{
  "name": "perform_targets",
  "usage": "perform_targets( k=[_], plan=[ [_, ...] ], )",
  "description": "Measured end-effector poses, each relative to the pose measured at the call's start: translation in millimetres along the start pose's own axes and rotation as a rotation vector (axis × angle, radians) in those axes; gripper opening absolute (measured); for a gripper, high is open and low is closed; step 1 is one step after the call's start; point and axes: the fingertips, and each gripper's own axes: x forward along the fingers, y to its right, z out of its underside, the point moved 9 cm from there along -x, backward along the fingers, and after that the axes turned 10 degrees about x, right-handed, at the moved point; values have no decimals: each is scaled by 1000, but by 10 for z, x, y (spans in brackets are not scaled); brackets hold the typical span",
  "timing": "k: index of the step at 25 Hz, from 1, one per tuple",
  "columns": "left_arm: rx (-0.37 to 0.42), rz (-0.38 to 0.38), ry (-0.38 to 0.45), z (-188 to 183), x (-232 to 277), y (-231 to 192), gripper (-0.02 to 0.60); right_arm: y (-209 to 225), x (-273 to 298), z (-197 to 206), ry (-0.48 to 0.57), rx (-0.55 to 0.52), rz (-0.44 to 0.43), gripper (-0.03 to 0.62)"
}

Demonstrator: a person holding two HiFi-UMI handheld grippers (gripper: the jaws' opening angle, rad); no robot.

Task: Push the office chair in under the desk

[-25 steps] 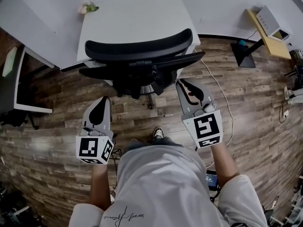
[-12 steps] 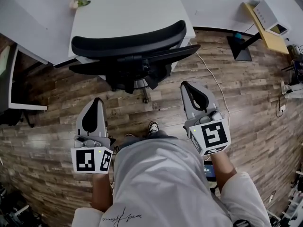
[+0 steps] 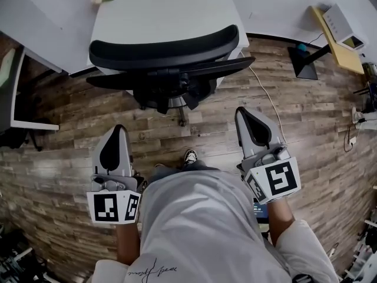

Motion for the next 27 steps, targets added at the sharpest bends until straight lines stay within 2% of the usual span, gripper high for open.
perform_targets(
  k=[6, 27],
  plan=[
    [-34, -9, -11, 56, 35, 19, -9, 25, 12, 77, -22, 50, -18, 9],
    [-10, -37, -107, 132, 124, -19, -9, 15, -6, 100, -56, 66, -35, 9]
  ],
)
